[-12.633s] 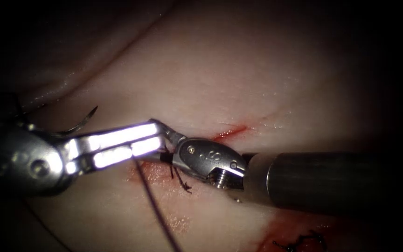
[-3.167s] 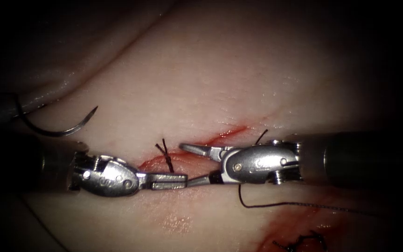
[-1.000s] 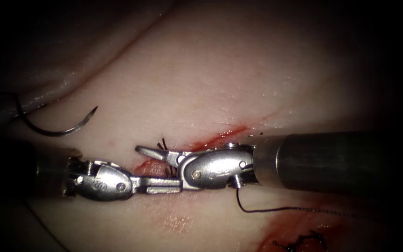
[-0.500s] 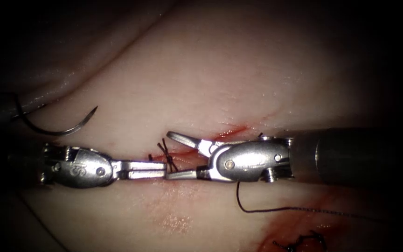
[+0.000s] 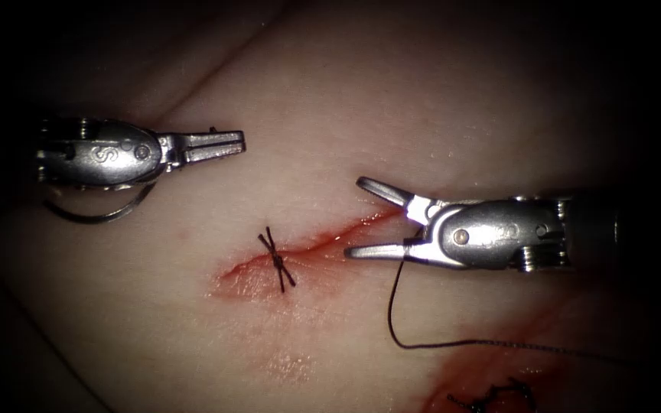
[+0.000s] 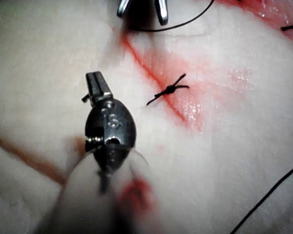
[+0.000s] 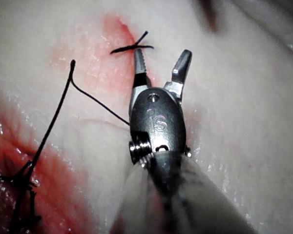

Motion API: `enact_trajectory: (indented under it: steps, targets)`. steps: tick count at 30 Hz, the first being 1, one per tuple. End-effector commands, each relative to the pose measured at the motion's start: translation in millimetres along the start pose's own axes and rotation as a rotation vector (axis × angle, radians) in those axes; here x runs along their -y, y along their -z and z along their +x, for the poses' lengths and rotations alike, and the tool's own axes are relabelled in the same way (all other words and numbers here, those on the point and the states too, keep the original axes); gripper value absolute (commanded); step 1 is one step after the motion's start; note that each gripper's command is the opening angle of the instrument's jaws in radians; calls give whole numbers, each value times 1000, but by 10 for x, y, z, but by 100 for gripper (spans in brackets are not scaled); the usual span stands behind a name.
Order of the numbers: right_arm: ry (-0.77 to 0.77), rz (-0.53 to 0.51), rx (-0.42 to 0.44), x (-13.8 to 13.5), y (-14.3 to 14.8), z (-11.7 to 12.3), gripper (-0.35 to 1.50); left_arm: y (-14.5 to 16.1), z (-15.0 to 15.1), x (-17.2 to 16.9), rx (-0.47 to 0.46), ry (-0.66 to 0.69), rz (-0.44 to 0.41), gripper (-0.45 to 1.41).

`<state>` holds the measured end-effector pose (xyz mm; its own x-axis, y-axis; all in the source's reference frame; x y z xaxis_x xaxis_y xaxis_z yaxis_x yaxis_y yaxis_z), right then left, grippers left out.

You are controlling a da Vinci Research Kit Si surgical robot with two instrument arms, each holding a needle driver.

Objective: Wound Closure

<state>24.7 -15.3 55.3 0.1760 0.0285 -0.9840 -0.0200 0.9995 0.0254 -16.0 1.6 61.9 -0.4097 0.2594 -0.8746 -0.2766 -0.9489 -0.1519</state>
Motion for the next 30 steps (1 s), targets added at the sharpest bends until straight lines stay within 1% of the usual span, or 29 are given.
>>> enact_trajectory:
  steps: [1, 4, 7, 8, 9, 10, 12, 13, 14, 15, 17, 18, 19, 20, 21, 22, 24, 26, 27, 28, 30]
  targets:
    - [0, 2, -2, 5, -10, -5, 143, -12, -9, 2, 7, 18, 12, -45]
    - [0, 0, -1, 5, -11, -5, 143, -24, -22, 17, 19, 35, 48, -45]
    - [1, -2, 0, 5, -12, -6, 143, -35, -38, 26, 36, 83, 76, -45]
    - [-5, -3, 1, 5, -13, -6, 143, -39, -43, 27, 48, 92, 78, -45]
    - [-17, -6, 3, 5, -13, -6, 143, -47, -55, 31, 74, 127, 85, -45]
    - [-17, -6, 3, 5, -13, -6, 143, -47, -55, 31, 74, 127, 85, -45]
    - [-23, -8, 5, 5, -14, -7, 143, -53, -65, 34, 95, 147, 91, -45]
    - [-33, -10, 6, 6, -15, -8, 143, -59, -76, 39, 108, 173, 100, -45]
    - [-33, -10, 6, 6, -15, -8, 143, -59, -76, 39, 108, 173, 100, -45]
    - [-38, -9, 6, 7, -16, -9, 143, -65, -87, 44, 128, 208, 105, -45]
    - [-43, -11, 6, 7, -17, -9, 143, -67, -92, 45, 140, 223, 105, -45]
    - [-53, -15, 6, 8, -18, -11, 143, -72, -103, 43, 189, 256, 81, -45]
    - [-58, -16, 6, 9, -19, -11, 143, -74, -108, 42, 213, 275, 64, -45]
    - [-57, -17, 7, 10, -20, -11, 143, -75, -113, 41, 240, 295, 51, -35]
    - [-61, -16, 10, 11, -21, -12, 143, -77, -117, 39, 262, 310, 41, -6]
    - [-66, -16, 13, 11, -22, -12, 143, -78, -123, 36, 286, 332, 20, 14]
    - [-71, -16, 16, 13, -24, -12, 143, -79, -129, 32, 306, 344, 4, 37]
    - [-70, -15, 19, 14, -25, -13, 143, -78, -132, 30, 328, 343, 8, 59]
    - [-74, -17, 24, 15, -26, -13, 143, -74, -132, 31, 347, 358, 15, 76]
    - [-74, -17, 24, 15, -26, -13, 143, -74, -132, 31, 347, 358, 15, 76]
    - [-79, -16, 27, 16, -27, -13, 143, -70, -131, 33, 366, 361, 27, 88]
